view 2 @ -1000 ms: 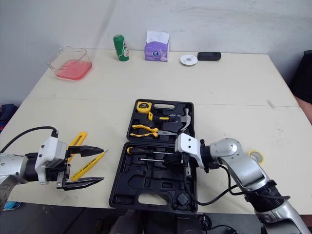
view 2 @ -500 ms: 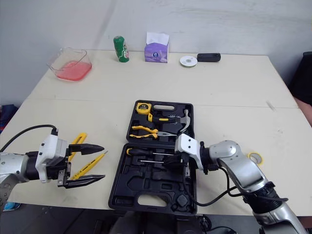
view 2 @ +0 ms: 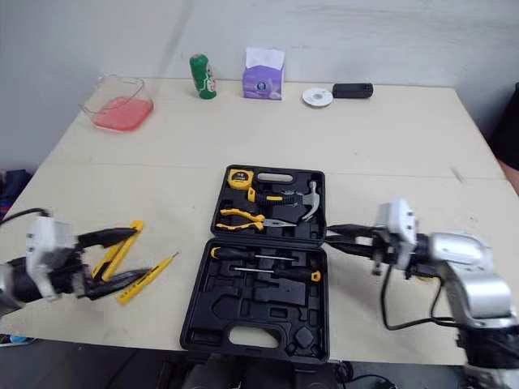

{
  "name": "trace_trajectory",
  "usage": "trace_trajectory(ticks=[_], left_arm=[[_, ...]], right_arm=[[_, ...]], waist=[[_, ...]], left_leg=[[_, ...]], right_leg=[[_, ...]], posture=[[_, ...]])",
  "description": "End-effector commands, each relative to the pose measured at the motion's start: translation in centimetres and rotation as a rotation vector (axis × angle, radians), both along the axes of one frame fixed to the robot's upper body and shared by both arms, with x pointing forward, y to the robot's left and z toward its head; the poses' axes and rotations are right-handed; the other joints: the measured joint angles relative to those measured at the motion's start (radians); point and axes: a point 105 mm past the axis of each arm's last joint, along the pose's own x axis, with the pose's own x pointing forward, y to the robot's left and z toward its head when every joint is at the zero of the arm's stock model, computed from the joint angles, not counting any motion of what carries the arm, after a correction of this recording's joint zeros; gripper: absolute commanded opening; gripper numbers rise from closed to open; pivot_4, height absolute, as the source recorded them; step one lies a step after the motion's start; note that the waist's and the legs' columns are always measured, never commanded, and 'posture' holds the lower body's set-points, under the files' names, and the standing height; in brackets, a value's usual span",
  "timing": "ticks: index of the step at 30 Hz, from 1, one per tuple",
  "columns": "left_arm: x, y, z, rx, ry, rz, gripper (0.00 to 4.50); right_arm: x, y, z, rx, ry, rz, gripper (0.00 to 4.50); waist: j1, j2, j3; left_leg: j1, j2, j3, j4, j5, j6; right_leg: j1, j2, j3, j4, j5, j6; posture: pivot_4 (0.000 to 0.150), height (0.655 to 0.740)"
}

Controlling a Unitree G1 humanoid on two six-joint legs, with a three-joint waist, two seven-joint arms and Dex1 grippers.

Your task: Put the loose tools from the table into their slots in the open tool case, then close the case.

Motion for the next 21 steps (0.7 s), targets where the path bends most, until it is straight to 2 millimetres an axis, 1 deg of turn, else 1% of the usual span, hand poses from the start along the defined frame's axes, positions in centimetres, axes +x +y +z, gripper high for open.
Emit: trace_trajectory(ticks=[1,2,3,4,5,6,7,8,9,10,11,12,13,14,16,19,21], left_arm=[[-0.4,4.1,0.7,0.026,-0.059,0.177,4.5],[-0.7,5.5,0.5,0.032,-0.061,0.235,4.5],[-1.1,7.2,0.3,0.033,-0.07,0.31,4.5],[-1.3,8.3,0.2,0.034,-0.078,0.357,4.5],[-1.5,9.0,0.2,0.034,-0.084,0.383,4.5],[-1.6,9.8,0.3,0.038,-0.102,0.42,4.5],[-1.7,10.2,0.3,0.043,-0.115,0.44,4.5],[-2.0,11.6,0.5,0.033,-0.143,0.519,4.5],[-2.8,14.2,0.4,0.015,-0.158,0.663,4.5],[-3.6,16.0,0.3,0.0,-0.165,0.761,4.5],[-4.5,17.8,-0.1,0.032,-0.171,0.859,4.5],[-5.4,19.1,-0.2,0.016,-0.184,0.943,4.5],[-6.0,19.9,-0.3,0.014,-0.194,0.992,4.5],[-6.8,20.8,-0.3,0.007,-0.204,1.054,4.5],[-8.1,22.2,-0.6,0.004,-0.209,1.144,4.5],[-9.6,23.2,-0.9,-0.011,-0.207,1.225,4.5],[-9.8,23.3,-1.0,-0.01,-0.202,1.234,4.5]], right_arm=[[0.9,-4.7,2.5,0.034,-0.149,-0.225,2.82],[1.0,-6.4,2.8,0.037,-0.183,-0.305,3.36],[0.8,-8.7,2.7,0.035,-0.197,-0.402,3.8],[0.6,-10.2,2.6,0.027,-0.203,-0.458,4.35],[0.4,-11.0,2.4,0.021,-0.208,-0.489,4.43],[0.2,-11.9,2.3,0.006,-0.224,-0.524,4.43],[-0.1,-12.5,2.3,-0.006,-0.237,-0.54,4.43],[-0.6,-14.4,2.0,-0.034,-0.253,-0.62,4.43],[-1.8,-17.7,1.5,-0.061,-0.249,-0.758,4.43],[-2.8,-19.9,1.2,-0.078,-0.245,-0.852,4.43],[-3.8,-22.0,1.0,-0.092,-0.248,-0.949,4.43],[-4.8,-23.6,0.8,-0.066,-0.242,-1.032,4.43],[-5.5,-24.6,0.4,-0.048,-0.232,-1.084,4.43],[-6.6,-25.6,-0.4,-0.062,-0.197,-1.139,4.43],[-8.3,-27.3,-1.2,-0.076,-0.174,-1.235,4.43],[-10.5,-29.2,-1.9,-0.087,-0.161,-1.361,4.43],[-11.2,-29.6,-2.2,-0.105,-0.15,-1.387,4.43]], waist=[[-0.001,0.0,0.0],[-0.002,0.0,0.0],[-0.003,0.0,0.0],[-0.003,0.0,0.0],[-0.003,0.0,0.0],[-0.004,0.0,0.0],[-0.004,0.0,0.0],[-0.005,0.0,0.0],[-0.005,0.0,0.0],[-0.004,0.0,0.0],[-0.003,0.0,0.0],[-0.004,0.0,0.0],[-0.005,0.0,0.0],[-0.005,0.0,0.0],[-0.007,-0.002,0.0],[-0.012,-0.002,0.0],[-0.012,-0.002,0.0]], left_leg=[[0.001,0.0,0.0,0.001,0.0,0.0],[0.002,0.0,0.0,0.001,0.0,0.0],[0.002,0.0,0.001,0.001,0.001,0.0],[0.003,0.0,0.001,0.0,0.001,0.0],[0.003,0.0,0.002,0.0,0.001,0.0],[0.003,0.0,0.002,0.0,0.001,0.0],[0.003,0.0,0.002,-0.001,0.0,0.0],[0.003,0.001,0.002,-0.001,0.0,0.0],[0.003,0.001,0.002,-0.001,0.0,0.0],[0.003,0.001,0.002,-0.001,0.0,0.0],[0.003,0.001,0.002,-0.001,0.0,0.0],[0.003,0.001,0.002,-0.002,0.0,0.0],[0.003,0.0,0.003,-0.004,-0.001,0.0],[0.004,0.001,0.004,-0.005,-0.002,0.0],[0.004,0.001,0.004,-0.007,-0.002,0.0],[0.006,0.002,0.007,-0.007,-0.002,0.0],[0.008,0.002,0.009,-0.006,-0.002,0.0]], right_leg=[[0.001,0.0,0.0,0.001,0.0,0.0],[0.001,0.0,0.001,0.001,0.0,0.0],[0.001,0.0,0.002,0.001,0.0,0.001],[0.002,0.0,0.002,0.001,0.0,0.001],[0.002,0.0,0.002,0.001,0.0,0.001],[0.002,-0.001,0.002,0.001,0.0,0.0],[0.001,-0.001,0.003,0.001,0.0,0.0],[0.001,-0.001,0.003,0.001,0.0,0.0],[0.001,-0.001,0.003,0.001,0.0,0.0],[0.001,-0.001,0.003,0.001,0.0,0.0],[0.001,-0.001,0.003,0.001,0.0,0.0],[0.0,-0.001,0.003,0.0,-0.001,-0.001],[-0.001,-0.002,0.003,-0.001,-0.001,-0.002],[-0.001,-0.002,0.004,-0.002,-0.002,-0.003],[0.0,-0.001,0.003,-0.003,-0.002,-0.003],[0.001,-0.001,0.005,-0.002,-0.002,-0.003],[0.001,-0.001,0.007,-0.001,-0.001,-0.002]], posture=[[0.15,0.74],[0.15,0.74],[0.15,0.74],[0.15,0.74],[0.15,0.74],[0.15,0.74],[0.15,0.74],[0.15,0.74],[0.15,0.74],[0.15,0.74],[0.15,0.74],[0.15,0.74],[0.15,0.74],[0.15,0.74],[0.15,0.74],[0.15,0.74],[0.15,0.74]])
